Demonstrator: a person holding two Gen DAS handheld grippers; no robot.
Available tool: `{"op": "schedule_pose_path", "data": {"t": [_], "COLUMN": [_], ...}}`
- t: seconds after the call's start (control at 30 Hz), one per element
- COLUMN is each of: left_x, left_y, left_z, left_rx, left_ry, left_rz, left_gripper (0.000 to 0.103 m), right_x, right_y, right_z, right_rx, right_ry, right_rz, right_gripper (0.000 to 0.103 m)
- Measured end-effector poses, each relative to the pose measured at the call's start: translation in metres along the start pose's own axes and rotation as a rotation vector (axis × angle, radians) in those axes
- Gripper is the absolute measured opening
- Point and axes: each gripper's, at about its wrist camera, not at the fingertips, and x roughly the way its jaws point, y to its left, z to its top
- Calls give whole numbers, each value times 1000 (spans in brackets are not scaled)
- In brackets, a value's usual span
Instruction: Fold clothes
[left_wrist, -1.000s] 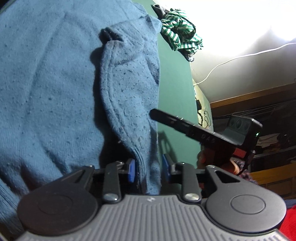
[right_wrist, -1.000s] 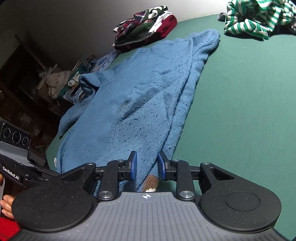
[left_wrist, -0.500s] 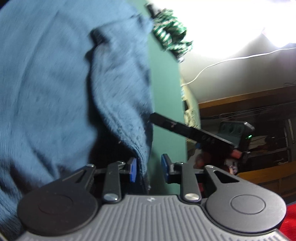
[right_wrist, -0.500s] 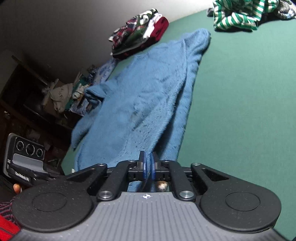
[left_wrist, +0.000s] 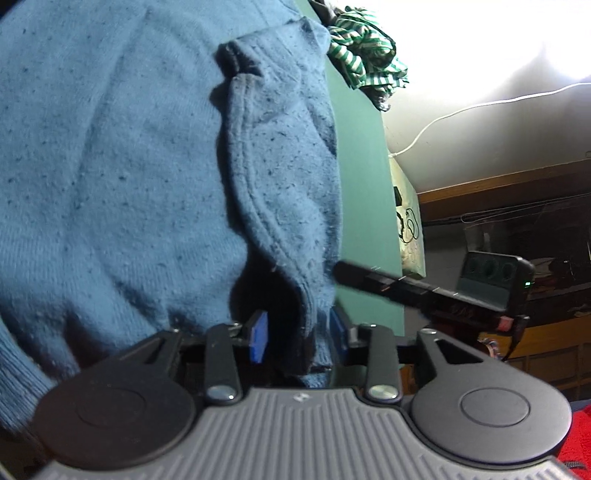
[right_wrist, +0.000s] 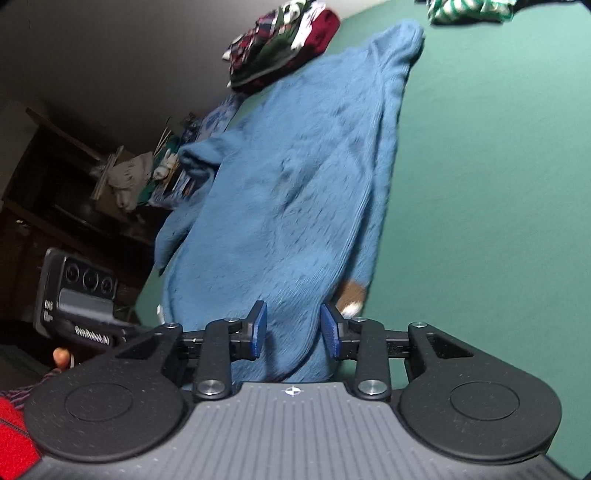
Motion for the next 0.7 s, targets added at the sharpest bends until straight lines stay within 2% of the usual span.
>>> {"op": "schedule_pose_path", "data": {"t": [0.03,0.1,0.13,0.23,0.3,0.33,0.4,0.43,0.53,0.6,0.63,0.67,0.7], "left_x": [1,2,1,-14,-29,-37,-49,-54,-50,-39,-35,-29,-23], "left_y": [0,-2,-4,-15,-28,-36,-48,-54,-66,-72,-75,-77,-79], "left_z": [-1,-2,-3,-3,-3,-3,-2,-2,5,11,11,13,15], "left_rx": [6,25,38,131,235,297,394,437,522,566,590,614,635], "left_ry": [3,10,9,-30,-67,-86,-121,-138,-157,-158,-158,-161,-170], "left_rz": [4,26,38,109,177,211,253,270,292,300,301,305,315], "left_gripper": [43,43,43,48,64,68,82,84,82,69,65,59,55], "right_x": [3,6,6,-2,-9,-10,-8,-6,-1,-4,-7,-12,-18], "right_y": [0,3,5,12,17,17,16,14,10,13,15,17,20], "right_z": [-2,-5,-5,-4,-4,-4,-6,-7,-12,-12,-11,-10,-9], "right_rx": [0,-11,-25,-58,-70,-73,-76,-75,-74,-88,-99,-114,-132], "right_ry": [9,26,35,31,25,31,55,68,83,82,75,52,21], "right_rz": [-1,-8,-14,-10,-5,-3,-31,-52,-90,-94,-95,-107,-127], "right_gripper": [34,20,6,5,5,5,6,7,8,17,29,35,35]}}
